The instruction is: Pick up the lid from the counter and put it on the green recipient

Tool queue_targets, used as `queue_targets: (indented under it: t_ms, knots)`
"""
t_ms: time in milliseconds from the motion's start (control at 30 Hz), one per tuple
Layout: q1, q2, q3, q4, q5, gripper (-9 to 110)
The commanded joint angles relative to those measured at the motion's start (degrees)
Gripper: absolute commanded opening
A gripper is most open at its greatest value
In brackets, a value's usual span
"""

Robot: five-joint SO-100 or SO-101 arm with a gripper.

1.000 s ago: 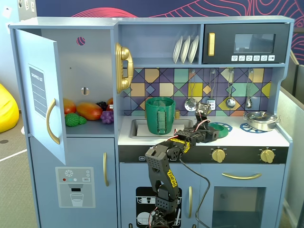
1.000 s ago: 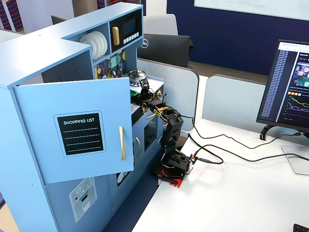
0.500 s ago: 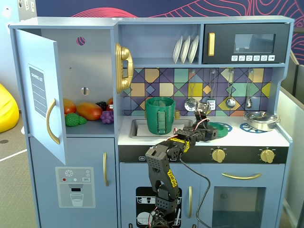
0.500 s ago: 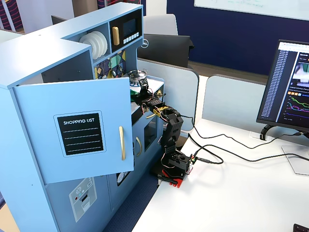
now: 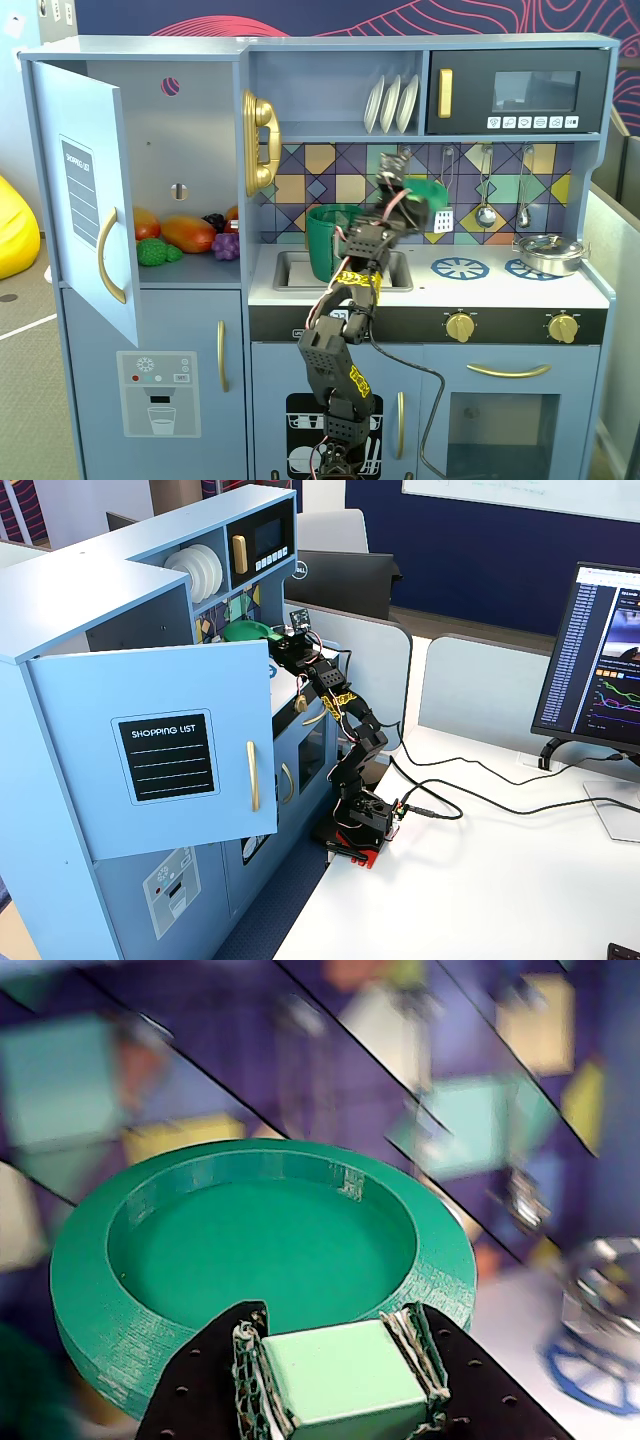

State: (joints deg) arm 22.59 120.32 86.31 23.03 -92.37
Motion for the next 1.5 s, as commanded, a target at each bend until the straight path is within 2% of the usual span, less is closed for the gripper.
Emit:
queue_targets:
  t_ms: [0,500,800,1467]
  knots:
    - [-6.0,4.6,-7.4,1.8,0.4,0]
    - [-19.4,-1.0,-11.2,3.7,-4.3,0]
    - [-20.0,-9.3,-17.9,6.0,-5.1,0]
    - [-17.8,-7.6,-12.0,9.8,-6.2,0]
